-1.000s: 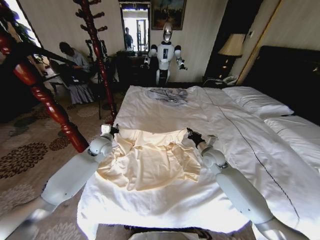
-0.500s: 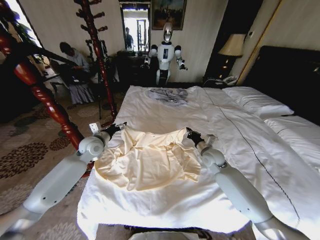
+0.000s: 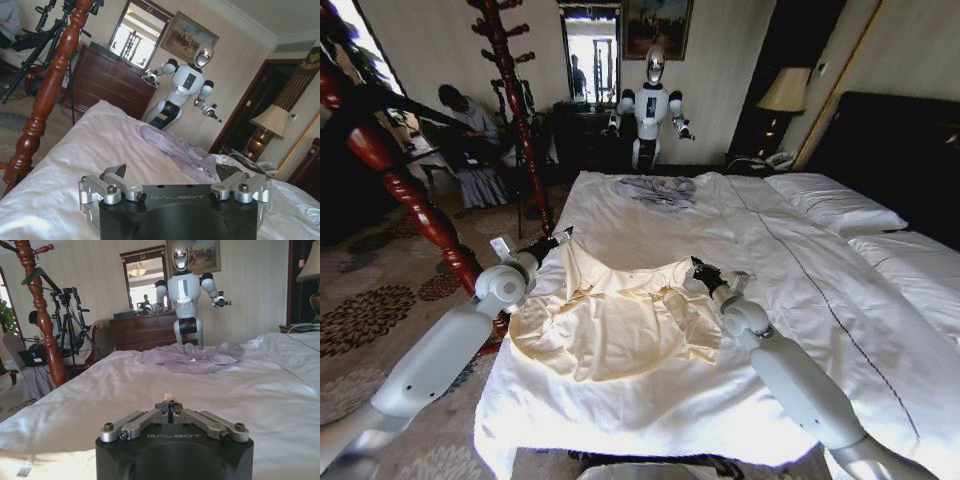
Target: Pick up the clothes from the bed and hang them on the clothes hanger.
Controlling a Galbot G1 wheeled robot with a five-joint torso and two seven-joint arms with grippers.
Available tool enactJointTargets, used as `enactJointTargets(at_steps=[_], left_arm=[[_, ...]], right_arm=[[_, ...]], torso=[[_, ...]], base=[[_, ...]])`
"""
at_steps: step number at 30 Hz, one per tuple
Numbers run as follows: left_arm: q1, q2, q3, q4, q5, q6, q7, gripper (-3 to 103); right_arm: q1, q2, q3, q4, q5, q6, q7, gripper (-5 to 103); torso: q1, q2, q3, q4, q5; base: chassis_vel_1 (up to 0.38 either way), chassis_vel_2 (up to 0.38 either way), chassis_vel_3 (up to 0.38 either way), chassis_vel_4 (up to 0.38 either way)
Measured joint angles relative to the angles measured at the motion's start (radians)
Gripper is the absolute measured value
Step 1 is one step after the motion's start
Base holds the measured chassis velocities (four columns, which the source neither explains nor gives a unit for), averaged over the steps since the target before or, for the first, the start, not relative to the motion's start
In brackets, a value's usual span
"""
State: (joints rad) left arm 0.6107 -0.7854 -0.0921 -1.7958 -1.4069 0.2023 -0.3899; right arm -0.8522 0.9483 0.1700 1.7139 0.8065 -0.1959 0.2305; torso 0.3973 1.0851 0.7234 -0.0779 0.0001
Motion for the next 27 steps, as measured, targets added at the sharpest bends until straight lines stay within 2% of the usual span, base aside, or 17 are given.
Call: enactJointTargets(at_steps=[2,8,13,16,17,18,19,21,23,24,25,27], left_arm=[[-0.001,-0.003,-0.013,0.006,-0.036,-0.012,-0.009,100],[-0.036,-0.003,-0.028,0.027,-0.056,-0.033,-0.012,100],[-0.062,0.007,-0.002,0.039,-0.007,-0.025,-0.016,100],[0.009,0.050,0.025,-0.007,0.149,0.003,-0.001,100],[0.038,0.057,0.025,-0.024,0.187,0.008,0.002,100],[0.038,0.057,0.025,-0.024,0.187,0.008,0.002,100],[0.073,0.065,0.023,-0.041,0.236,0.012,0.007,100],[0.201,0.090,0.008,-0.089,0.413,0.014,0.037,100],[0.220,0.094,0.007,-0.095,0.437,0.014,0.041,100],[0.285,0.103,0.002,-0.120,0.514,0.010,0.055,100],[0.308,0.104,0.002,-0.131,0.541,0.007,0.060,100],[0.320,0.100,0.008,-0.138,0.560,0.004,0.062,100]], right_arm=[[-0.008,-0.001,0.001,0.005,-0.003,0.000,0.001,0],[-0.018,-0.007,0.002,0.012,-0.007,0.001,0.001,0],[-0.018,-0.004,0.002,0.011,-0.009,0.002,0.002,0],[-0.024,0.006,0.000,0.009,-0.014,0.002,0.001,0],[-0.025,0.009,0.000,0.004,-0.018,0.003,0.000,0],[-0.025,0.009,0.000,0.004,-0.018,0.003,0.000,0],[-0.027,0.012,0.000,-0.004,-0.023,0.004,-0.003,0],[-0.027,0.022,-0.003,-0.038,-0.043,0.009,-0.010,0],[-0.027,0.023,-0.003,-0.042,-0.046,0.010,-0.011,0],[-0.028,0.028,-0.005,-0.053,-0.054,0.011,-0.012,0],[-0.033,0.030,-0.001,-0.056,-0.060,0.011,-0.013,0],[-0.045,0.030,0.011,-0.056,-0.067,0.011,-0.012,0]], torso=[[0.000,0.000,0.000,-0.0001,0.0000],[0.000,0.000,0.000,0.0002,0.0000],[0.000,0.000,0.000,-0.0006,0.0001],[0.000,0.000,0.000,0.0003,0.0000],[0.000,0.000,0.000,0.0004,-0.0003],[0.000,0.000,0.000,0.0004,-0.0003],[0.000,0.000,0.000,0.0002,-0.0003],[0.000,0.000,0.000,-0.0001,0.0000],[0.000,0.000,0.000,0.0000,-0.0001],[0.000,0.000,0.000,0.0008,-0.0001],[0.000,0.000,0.000,0.0011,-0.0001],[0.000,0.000,0.000,0.0012,0.0001]], base=[[0.000,0.000,0.000,0.000],[0.000,0.000,0.000,0.000],[0.000,0.000,0.000,0.000],[0.000,0.000,0.000,0.000],[0.000,0.000,0.000,0.000],[0.000,0.000,0.000,0.000],[0.000,0.000,0.000,0.000],[0.000,0.000,0.000,0.000],[0.000,0.000,0.000,0.000],[0.000,0.000,0.000,0.000],[0.000,0.000,0.000,0.000],[0.000,0.000,0.000,0.000]])
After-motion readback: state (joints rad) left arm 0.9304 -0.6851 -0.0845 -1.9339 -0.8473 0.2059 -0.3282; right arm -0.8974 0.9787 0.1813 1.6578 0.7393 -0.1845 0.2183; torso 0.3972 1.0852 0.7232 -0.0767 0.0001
